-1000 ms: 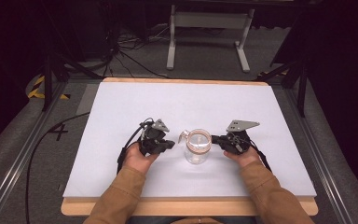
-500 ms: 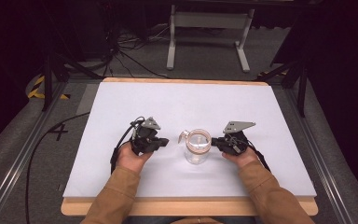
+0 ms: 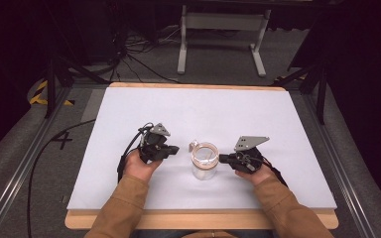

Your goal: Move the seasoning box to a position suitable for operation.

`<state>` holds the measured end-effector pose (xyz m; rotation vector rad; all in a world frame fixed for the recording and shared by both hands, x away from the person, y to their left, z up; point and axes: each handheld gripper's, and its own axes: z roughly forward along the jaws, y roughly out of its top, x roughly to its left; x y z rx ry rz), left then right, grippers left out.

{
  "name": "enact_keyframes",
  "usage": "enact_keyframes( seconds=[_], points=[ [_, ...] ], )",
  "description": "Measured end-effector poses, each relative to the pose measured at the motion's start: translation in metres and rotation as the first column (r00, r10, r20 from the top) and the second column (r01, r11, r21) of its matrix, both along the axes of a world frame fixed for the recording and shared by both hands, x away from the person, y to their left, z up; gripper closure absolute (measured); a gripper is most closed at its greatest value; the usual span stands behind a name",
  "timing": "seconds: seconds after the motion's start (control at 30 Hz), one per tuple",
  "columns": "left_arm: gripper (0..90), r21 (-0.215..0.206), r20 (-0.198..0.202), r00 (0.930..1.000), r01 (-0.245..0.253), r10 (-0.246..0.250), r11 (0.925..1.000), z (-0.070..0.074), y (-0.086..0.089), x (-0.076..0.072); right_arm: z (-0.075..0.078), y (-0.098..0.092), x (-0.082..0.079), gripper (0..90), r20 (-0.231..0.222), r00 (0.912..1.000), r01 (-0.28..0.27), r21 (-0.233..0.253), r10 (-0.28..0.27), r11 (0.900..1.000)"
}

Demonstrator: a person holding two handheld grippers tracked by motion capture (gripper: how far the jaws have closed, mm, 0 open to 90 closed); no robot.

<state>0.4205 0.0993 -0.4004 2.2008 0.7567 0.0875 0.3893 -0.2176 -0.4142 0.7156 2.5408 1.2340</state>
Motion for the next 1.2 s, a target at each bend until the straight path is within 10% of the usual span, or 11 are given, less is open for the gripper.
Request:
enact_keyframes(
  seconds=[0.33, 1.2],
  points=[
    [89.7, 0.02, 0.017, 0.9994, 0.03, -0.03, 0.9993, -0.002, -0.014, 0.003, -0.003, 0.004, -0.01, 89.4, -0.005, 0.9991, -0.042, -0.022, 0.042, 0.999],
    [89.8, 0.013, 0.069, 0.9904, 0.119, -0.12, 0.9928, -0.007, -0.026, 0.016, 0.006, -0.035, -0.019, 89.2, 0.013, 0.9986, 0.051, 0.032, -0.052, 0.998]
  ],
)
